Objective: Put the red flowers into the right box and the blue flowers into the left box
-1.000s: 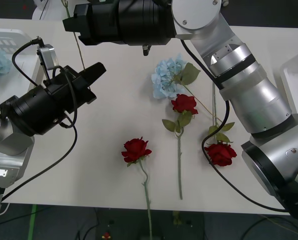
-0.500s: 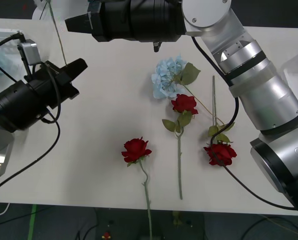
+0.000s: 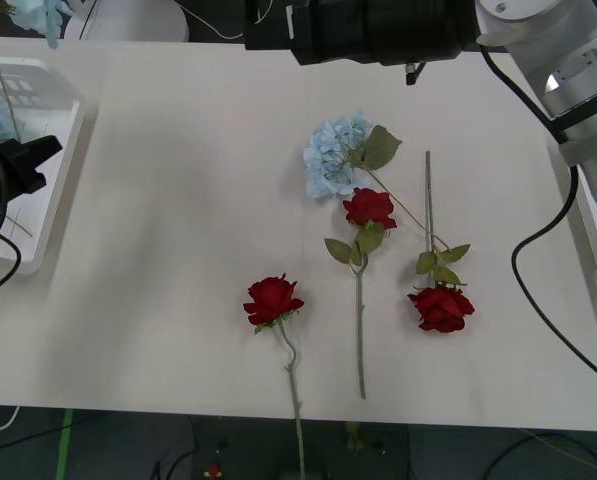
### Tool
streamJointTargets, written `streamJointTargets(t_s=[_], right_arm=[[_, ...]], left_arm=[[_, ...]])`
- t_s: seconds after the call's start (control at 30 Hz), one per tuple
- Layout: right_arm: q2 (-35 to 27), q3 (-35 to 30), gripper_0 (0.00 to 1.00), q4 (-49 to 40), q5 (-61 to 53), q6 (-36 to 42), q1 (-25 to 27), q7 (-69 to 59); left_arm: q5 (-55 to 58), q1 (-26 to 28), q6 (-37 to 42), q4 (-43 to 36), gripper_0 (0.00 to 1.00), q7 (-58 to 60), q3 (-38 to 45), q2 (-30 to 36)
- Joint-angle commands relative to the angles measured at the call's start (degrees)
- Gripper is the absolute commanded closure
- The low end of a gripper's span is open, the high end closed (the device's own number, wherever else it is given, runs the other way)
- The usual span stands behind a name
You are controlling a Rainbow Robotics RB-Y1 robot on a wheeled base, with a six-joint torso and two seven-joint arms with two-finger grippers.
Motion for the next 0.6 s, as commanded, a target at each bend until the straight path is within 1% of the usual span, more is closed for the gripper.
streamJointTargets(t_s=[0.03,0.17,0.2,0.23,0.33,0.37,0.43,0.47,0.6], right_arm=[[-5.2,1.1,0.09,-1.7,-0.6,2.0,-2.8,-18.4],[-8.2,3.4,0.09,-1.7,0.1,1.5,-2.4,-37.6],[-9.2,4.5,0.08,-1.7,0.9,1.3,-2.2,-45.2],[-9.5,4.9,0.08,-1.7,1.3,1.3,-2.1,-48.3],[-11.0,7.1,0.08,-2.7,5.0,1.3,-1.0,-63.4],[-11.1,7.2,0.08,-3.0,6.0,1.3,-0.6,-66.5],[-11.8,7.6,0.08,-4.7,9.7,1.3,1.0,-75.8],[-12.3,7.6,0.09,-6.0,11.5,1.3,2.3,-82.4],[-13.9,7.7,0.08,-10.9,17.1,2.3,6.1,-104.1]], left_arm=[[-9.5,-4.5,-1.5,3.6,1.0,11.1,4.8,4.8],[-20.1,-6.9,-1.9,7.3,1.0,16.0,7.4,7.1],[-24.2,-7.5,-2.5,8.4,1.0,17.9,8.3,7.9],[-26.1,-7.7,-2.6,8.6,1.0,18.7,8.5,8.3],[-37.8,-8.5,-3.0,8.8,1.0,23.1,10.4,9.3],[-39.8,-8.6,-2.9,8.8,1.0,23.8,10.7,9.4],[-45.8,-8.9,-2.9,8.8,1.0,26.1,11.6,9.9],[-48.4,-8.9,-2.9,8.8,1.0,27.2,12.1,10.1],[-54.8,-8.7,-2.9,8.8,1.0,29.5,12.1,10.4]])
